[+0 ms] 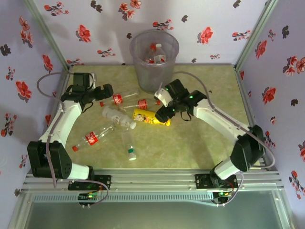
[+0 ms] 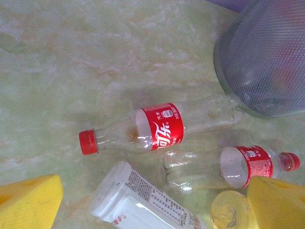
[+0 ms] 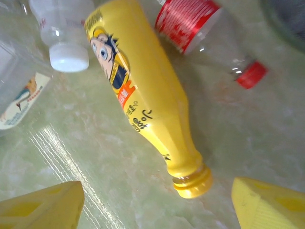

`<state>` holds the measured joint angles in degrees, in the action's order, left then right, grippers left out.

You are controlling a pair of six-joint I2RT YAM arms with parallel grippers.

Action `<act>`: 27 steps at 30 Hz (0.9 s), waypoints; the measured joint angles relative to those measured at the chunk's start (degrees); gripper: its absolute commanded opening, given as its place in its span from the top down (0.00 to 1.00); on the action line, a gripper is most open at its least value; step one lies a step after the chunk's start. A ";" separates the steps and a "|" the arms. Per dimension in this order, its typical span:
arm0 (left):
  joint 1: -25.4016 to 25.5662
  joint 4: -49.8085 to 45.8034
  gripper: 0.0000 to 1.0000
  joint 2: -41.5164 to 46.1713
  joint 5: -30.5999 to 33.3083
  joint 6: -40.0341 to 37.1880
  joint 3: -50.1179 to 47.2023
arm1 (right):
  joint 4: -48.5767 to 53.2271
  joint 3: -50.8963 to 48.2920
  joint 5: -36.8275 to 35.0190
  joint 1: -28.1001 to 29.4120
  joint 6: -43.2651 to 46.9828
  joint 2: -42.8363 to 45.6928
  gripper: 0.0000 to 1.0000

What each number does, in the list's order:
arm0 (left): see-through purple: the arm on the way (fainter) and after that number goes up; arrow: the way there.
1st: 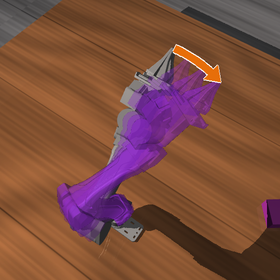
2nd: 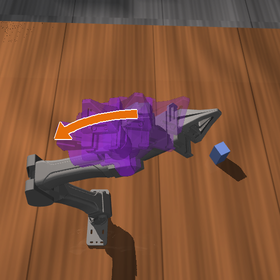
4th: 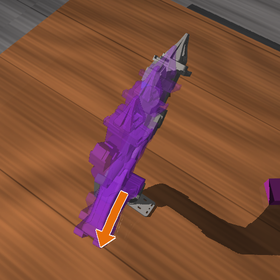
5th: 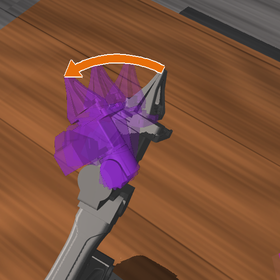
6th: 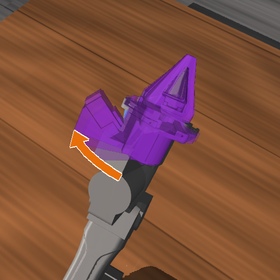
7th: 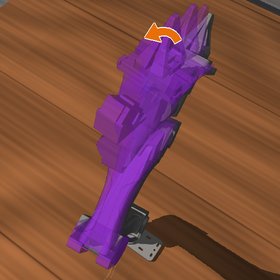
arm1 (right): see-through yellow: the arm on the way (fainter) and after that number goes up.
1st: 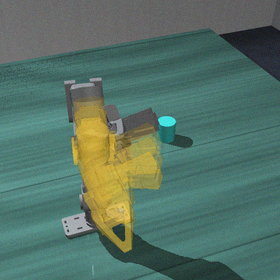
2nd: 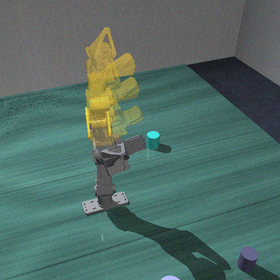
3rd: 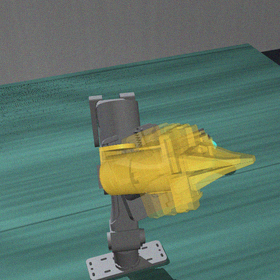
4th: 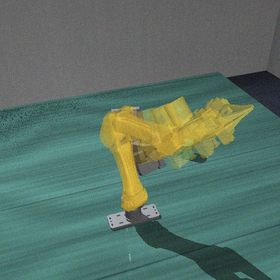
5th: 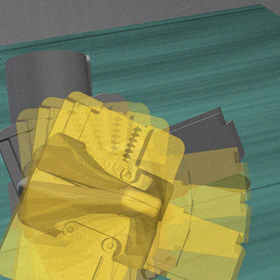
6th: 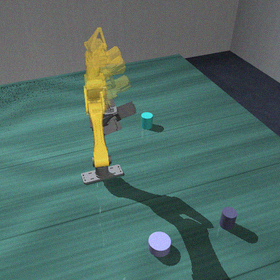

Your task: Put the plastic bottles in the bin

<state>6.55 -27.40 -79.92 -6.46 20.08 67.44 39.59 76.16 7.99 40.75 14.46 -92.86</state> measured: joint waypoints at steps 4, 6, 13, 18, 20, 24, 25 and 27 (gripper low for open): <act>0.00 -0.17 0.00 0.00 0.00 -0.31 0.00 | -1.68 0.48 -0.07 1.99 1.03 -5.81 0.16; 0.00 -0.17 0.00 0.00 0.00 -0.42 0.00 | -2.19 1.20 -0.07 2.45 1.51 -7.98 0.15; 0.00 -0.28 0.00 0.00 0.00 -0.76 0.00 | -4.66 3.89 -0.46 2.49 2.78 -13.90 0.05; 0.00 -0.33 0.00 0.00 0.00 -0.76 0.00 | -6.34 4.42 -1.55 2.49 2.97 -17.79 0.05; 0.00 -0.33 0.00 0.00 0.00 -0.79 0.00 | -6.91 4.42 -1.60 2.49 2.97 -18.91 0.05; 0.00 -0.33 0.00 0.00 0.00 -0.79 0.00 | -8.20 4.94 -1.79 2.49 2.93 -20.98 0.06; 0.00 -0.33 0.00 0.00 0.00 -0.79 0.00 | -8.59 5.01 -1.84 2.49 2.91 -21.42 0.07; 0.00 -0.33 0.00 0.00 0.00 -0.79 0.00 | -9.09 5.01 -1.97 2.49 2.89 -22.03 0.08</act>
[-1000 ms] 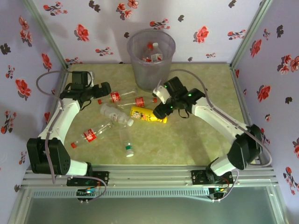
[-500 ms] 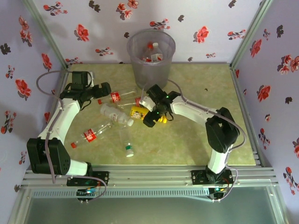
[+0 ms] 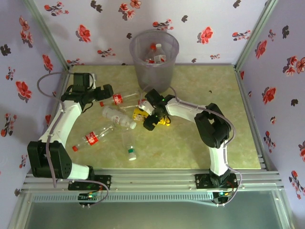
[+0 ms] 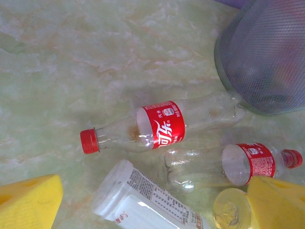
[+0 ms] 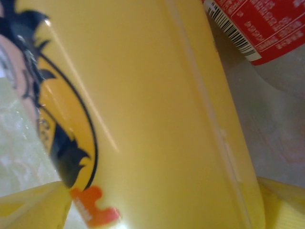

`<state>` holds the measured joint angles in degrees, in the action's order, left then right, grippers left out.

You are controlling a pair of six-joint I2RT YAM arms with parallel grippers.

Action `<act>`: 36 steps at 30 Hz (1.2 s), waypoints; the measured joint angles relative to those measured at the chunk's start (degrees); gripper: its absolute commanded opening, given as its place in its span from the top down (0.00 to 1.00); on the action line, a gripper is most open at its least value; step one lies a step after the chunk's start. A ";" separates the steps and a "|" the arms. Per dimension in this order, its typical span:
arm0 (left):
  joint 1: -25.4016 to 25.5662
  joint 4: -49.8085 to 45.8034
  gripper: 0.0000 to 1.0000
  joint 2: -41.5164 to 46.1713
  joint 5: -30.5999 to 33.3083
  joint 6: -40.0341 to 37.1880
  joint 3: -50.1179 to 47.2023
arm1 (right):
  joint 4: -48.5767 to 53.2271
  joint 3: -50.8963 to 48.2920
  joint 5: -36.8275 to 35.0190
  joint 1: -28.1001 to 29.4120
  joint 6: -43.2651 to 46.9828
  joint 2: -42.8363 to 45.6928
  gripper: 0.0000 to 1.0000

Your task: Put the plastic bottles in the bin

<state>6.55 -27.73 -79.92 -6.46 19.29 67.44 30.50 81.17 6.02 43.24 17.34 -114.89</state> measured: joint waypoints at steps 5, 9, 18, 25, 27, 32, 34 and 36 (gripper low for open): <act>0.00 0.00 0.00 0.00 0.02 -0.02 0.00 | -0.92 0.00 -0.24 0.00 -0.17 -0.33 0.13; 0.00 0.00 0.00 0.00 0.00 -0.17 0.00 | -1.38 0.00 -0.59 0.00 -0.74 -0.42 0.20; 0.00 0.00 0.00 0.00 0.00 -0.17 0.00 | -2.05 0.00 -1.38 0.00 -0.94 -0.74 0.40; 0.00 0.00 0.00 0.00 0.00 -0.17 0.00 | -2.05 -0.02 -1.53 0.02 -0.83 -0.72 0.44; 0.00 0.00 0.00 0.00 0.00 -0.17 0.00 | -1.81 -0.04 -1.51 0.07 -0.83 -0.61 0.45; 0.00 0.00 0.00 0.00 0.00 -0.17 0.00 | 1.03 -1.03 -0.61 0.50 -0.79 1.95 0.47; 0.00 0.00 0.00 0.00 0.00 -0.17 0.00 | 2.45 -1.79 0.26 0.66 -0.81 4.85 0.49; 0.00 0.00 0.00 0.00 0.00 -0.17 0.00 | 3.74 -2.47 1.07 0.81 -0.83 8.57 0.50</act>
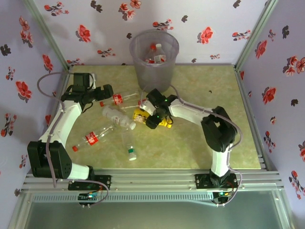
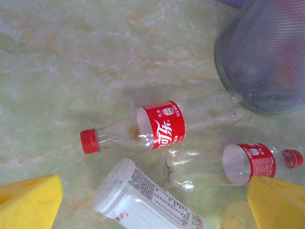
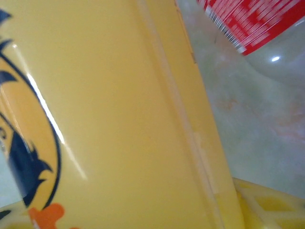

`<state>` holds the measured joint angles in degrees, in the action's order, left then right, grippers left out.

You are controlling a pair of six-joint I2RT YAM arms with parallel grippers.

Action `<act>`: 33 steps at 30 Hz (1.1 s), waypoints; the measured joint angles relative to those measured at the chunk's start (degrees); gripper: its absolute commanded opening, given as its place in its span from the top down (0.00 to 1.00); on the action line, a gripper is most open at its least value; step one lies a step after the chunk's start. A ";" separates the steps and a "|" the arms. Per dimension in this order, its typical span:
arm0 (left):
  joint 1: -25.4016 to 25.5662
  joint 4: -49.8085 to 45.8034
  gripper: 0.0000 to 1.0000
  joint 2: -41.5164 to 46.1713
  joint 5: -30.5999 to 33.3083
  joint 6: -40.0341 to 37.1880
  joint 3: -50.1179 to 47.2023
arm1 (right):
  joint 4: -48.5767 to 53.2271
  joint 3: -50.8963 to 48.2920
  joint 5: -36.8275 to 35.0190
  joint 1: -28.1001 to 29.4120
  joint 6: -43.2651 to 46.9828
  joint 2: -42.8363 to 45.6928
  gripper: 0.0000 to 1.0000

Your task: Put the plastic bottles in the bin

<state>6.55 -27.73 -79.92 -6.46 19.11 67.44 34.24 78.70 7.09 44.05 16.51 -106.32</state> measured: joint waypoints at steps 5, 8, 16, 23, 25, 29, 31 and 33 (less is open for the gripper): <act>0.00 0.00 0.00 0.00 0.00 0.00 0.00 | 1.49 -0.26 1.55 0.00 -0.26 11.82 0.53; 0.00 0.00 0.00 0.00 0.00 0.00 0.00 | 1.68 0.66 1.53 -0.02 -1.11 17.66 0.54; 0.04 0.00 0.00 0.00 0.02 0.00 0.00 | -0.17 8.87 -0.07 -3.23 -3.30 22.67 0.60; 0.09 0.00 0.00 0.00 0.00 0.00 0.00 | -8.33 15.41 -3.26 -9.44 -6.62 21.53 0.69; 0.11 0.00 0.00 0.00 0.00 0.00 0.00 | -12.39 16.06 -4.39 -10.75 -7.67 20.70 0.74; 0.11 0.00 0.00 0.00 0.00 0.00 0.00 | -19.19 18.80 -6.34 -11.76 -9.11 17.11 0.78; 0.11 0.00 0.00 0.00 0.02 0.00 0.00 | -21.90 21.29 -7.41 -11.82 -9.33 14.34 0.81; 0.11 0.00 0.00 0.00 0.02 0.00 0.00 | -24.28 23.67 -8.41 -11.82 -9.53 11.61 0.81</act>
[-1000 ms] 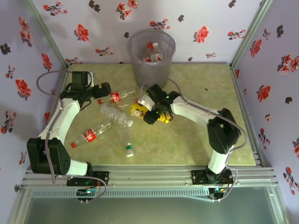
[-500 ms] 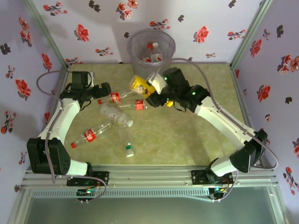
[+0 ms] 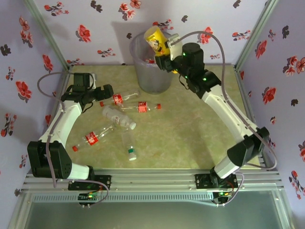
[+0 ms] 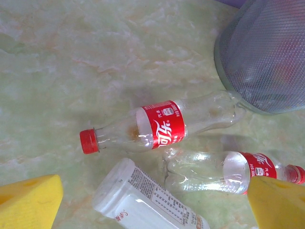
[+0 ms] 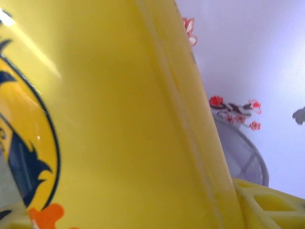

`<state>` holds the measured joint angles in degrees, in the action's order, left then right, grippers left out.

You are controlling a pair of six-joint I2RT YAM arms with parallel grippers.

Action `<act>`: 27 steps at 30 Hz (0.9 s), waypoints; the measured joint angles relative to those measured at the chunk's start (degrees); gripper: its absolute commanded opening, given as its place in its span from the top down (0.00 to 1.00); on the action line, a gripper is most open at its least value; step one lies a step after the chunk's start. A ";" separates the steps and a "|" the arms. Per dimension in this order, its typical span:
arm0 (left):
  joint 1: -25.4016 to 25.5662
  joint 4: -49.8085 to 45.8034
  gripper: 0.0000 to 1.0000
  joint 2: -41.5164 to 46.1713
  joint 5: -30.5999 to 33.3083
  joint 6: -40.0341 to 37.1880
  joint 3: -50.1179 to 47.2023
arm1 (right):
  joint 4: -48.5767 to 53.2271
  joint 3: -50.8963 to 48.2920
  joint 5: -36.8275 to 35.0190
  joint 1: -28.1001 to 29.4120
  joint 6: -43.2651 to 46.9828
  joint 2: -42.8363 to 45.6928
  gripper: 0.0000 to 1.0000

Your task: Put the plastic bottles in the bin

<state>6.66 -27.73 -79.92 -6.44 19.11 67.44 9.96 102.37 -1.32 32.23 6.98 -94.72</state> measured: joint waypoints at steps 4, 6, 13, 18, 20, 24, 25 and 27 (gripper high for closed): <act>0.11 0.00 0.00 0.00 0.00 0.00 0.00 | -3.50 5.42 -1.16 -0.15 -0.15 -5.86 0.80; 0.26 0.00 0.00 0.00 -0.02 0.00 0.00 | -4.70 8.33 -1.53 -0.31 -0.17 -9.03 0.80; 0.81 0.00 0.00 0.00 0.00 0.00 0.00 | -5.73 17.57 -1.51 -1.79 -1.42 -19.34 0.80; 0.98 0.00 0.00 0.00 -0.02 0.00 0.00 | -4.20 22.99 -1.33 -2.99 -2.12 -25.33 0.80; 0.98 0.00 0.00 0.00 0.00 0.00 0.00 | -3.54 23.85 -1.29 -3.39 -2.36 -26.82 0.80; 1.01 0.00 0.00 0.00 0.00 0.00 0.00 | -2.03 24.06 -1.27 -4.09 -2.91 -28.94 0.79; 1.03 0.00 0.00 0.00 0.00 0.00 0.00 | -1.64 24.06 -1.29 -4.26 -3.02 -29.55 0.79; 1.01 0.00 0.00 0.00 0.00 0.00 0.00 | -0.98 24.06 -1.29 -4.52 -3.15 -30.53 0.78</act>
<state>7.66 -27.73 -79.92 -6.44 19.11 67.44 8.97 126.43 -2.61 27.70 3.84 -125.25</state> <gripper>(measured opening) 0.997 0.640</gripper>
